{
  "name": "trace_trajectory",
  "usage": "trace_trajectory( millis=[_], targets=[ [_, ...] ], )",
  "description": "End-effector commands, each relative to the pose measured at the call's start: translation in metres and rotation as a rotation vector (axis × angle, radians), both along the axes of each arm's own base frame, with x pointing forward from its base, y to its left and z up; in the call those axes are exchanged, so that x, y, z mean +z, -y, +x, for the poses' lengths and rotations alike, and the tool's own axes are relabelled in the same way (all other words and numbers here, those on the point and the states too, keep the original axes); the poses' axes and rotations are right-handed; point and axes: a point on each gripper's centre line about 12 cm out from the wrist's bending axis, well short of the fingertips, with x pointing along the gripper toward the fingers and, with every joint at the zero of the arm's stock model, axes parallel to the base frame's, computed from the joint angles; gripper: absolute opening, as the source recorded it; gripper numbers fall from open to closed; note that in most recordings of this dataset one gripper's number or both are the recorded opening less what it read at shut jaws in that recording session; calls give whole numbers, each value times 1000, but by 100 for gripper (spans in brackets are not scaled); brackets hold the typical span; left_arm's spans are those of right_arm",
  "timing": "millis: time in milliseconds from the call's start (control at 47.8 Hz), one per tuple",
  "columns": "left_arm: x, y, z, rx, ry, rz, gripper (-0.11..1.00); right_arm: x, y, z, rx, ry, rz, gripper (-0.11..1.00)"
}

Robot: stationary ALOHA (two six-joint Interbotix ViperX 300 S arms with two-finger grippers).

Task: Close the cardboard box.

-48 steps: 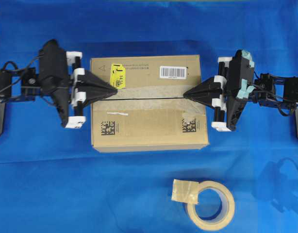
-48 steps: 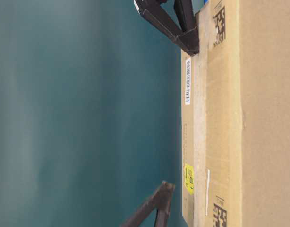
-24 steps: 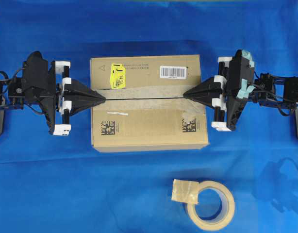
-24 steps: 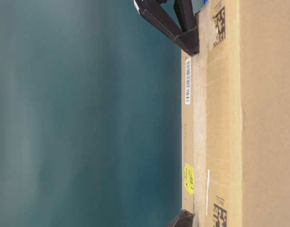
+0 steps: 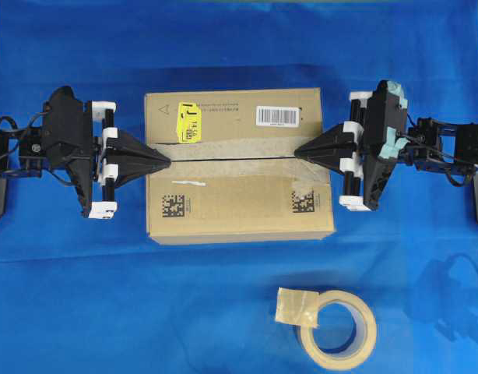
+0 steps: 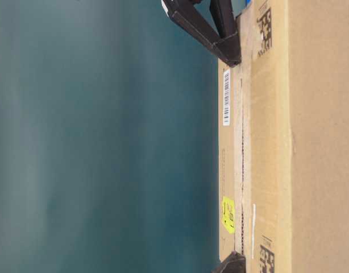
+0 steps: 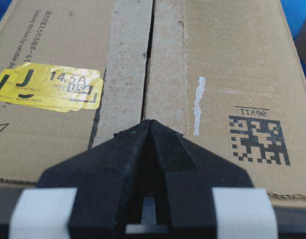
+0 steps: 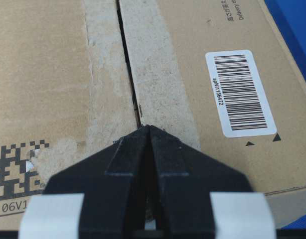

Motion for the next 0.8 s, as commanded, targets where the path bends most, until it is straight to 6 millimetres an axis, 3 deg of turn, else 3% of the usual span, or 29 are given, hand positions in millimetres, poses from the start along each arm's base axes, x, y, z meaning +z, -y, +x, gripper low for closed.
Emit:
trace_trajectory(
  millis=[0,774],
  targets=[
    [3,0,2,1,14,1,0,7,1,1,-4,24,-3,0],
    [3,0,3,2,8,0,0,6,1,1,-5,21,-1,0]
  ],
)
